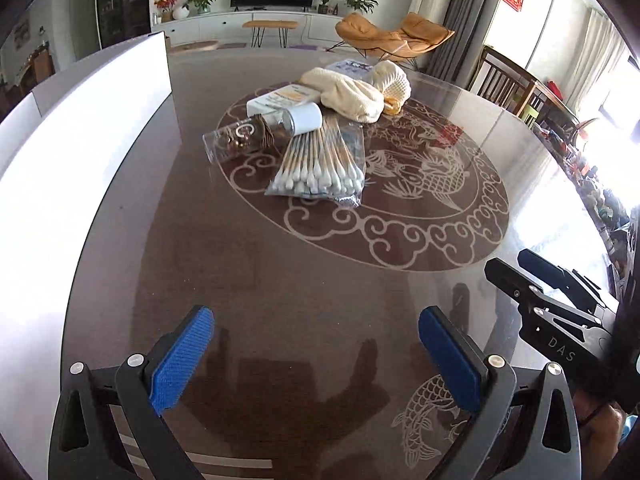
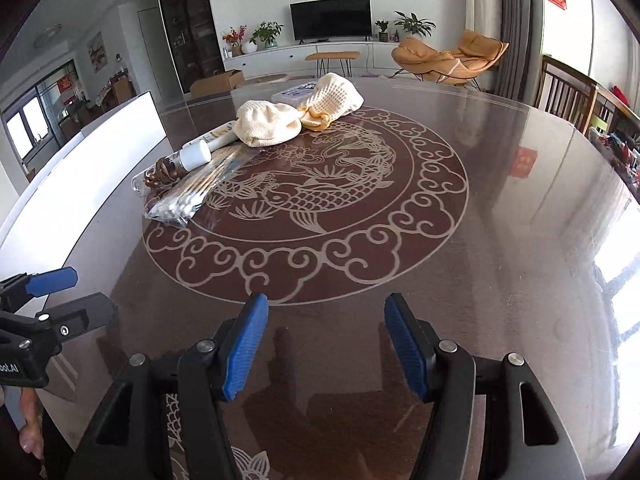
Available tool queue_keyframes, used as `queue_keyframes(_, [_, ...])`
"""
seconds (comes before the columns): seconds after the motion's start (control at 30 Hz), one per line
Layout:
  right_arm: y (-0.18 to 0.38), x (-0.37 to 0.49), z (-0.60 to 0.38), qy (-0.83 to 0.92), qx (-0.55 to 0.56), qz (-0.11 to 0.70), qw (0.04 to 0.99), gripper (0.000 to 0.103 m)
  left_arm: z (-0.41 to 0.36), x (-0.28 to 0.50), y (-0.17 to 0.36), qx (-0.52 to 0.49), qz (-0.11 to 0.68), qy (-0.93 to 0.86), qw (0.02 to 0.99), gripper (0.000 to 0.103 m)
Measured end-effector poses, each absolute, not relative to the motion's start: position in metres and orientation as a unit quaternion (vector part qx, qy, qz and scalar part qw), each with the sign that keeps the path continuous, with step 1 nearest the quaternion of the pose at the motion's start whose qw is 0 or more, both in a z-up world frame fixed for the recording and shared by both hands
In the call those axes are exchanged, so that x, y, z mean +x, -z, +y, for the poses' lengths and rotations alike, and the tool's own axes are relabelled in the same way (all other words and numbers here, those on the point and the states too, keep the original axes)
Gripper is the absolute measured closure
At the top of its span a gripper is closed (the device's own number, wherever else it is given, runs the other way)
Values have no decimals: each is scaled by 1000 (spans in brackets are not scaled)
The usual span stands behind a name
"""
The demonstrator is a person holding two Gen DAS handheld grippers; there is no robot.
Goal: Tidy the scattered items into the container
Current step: 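Move both open grippers back over the table items, then grasp the clear capsule bottle with the left gripper while the right grasps the cotton-swab bag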
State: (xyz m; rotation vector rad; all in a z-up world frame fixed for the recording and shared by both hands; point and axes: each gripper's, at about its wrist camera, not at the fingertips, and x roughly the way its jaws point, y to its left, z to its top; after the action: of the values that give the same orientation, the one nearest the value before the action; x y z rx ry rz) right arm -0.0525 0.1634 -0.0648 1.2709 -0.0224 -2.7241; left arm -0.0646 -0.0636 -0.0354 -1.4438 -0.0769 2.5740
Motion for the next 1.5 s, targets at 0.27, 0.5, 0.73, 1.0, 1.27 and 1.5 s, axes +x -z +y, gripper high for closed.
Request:
queue_keyframes(0.27, [73,-51,152,902,425,20,69,41,-59,-62,53,-494,9,-867,66,0])
queue_keyframes(0.5, [61,-76,138,893,431,-22,128,41,-56,-53,58,-498,37,-864,60,0])
queue_keyframes(0.73, [43,-162,62,875,440,-28,198,41,-70,-38,59,-492,26,-869,40,0])
queue_keyframes(1.0, [67,-190,27,869,476,45,124,39,-85,-26,58,-484,24,-874,39,0])
queue_keyframes(1.27, [68,-154,138,877,474,-15,78,38,-85,-45,53,-499,46,-862,69,0])
queue_keyframes(1.5, [70,-132,155,891,439,1,117,38,-65,-121,13,-450,141,-871,137,0])
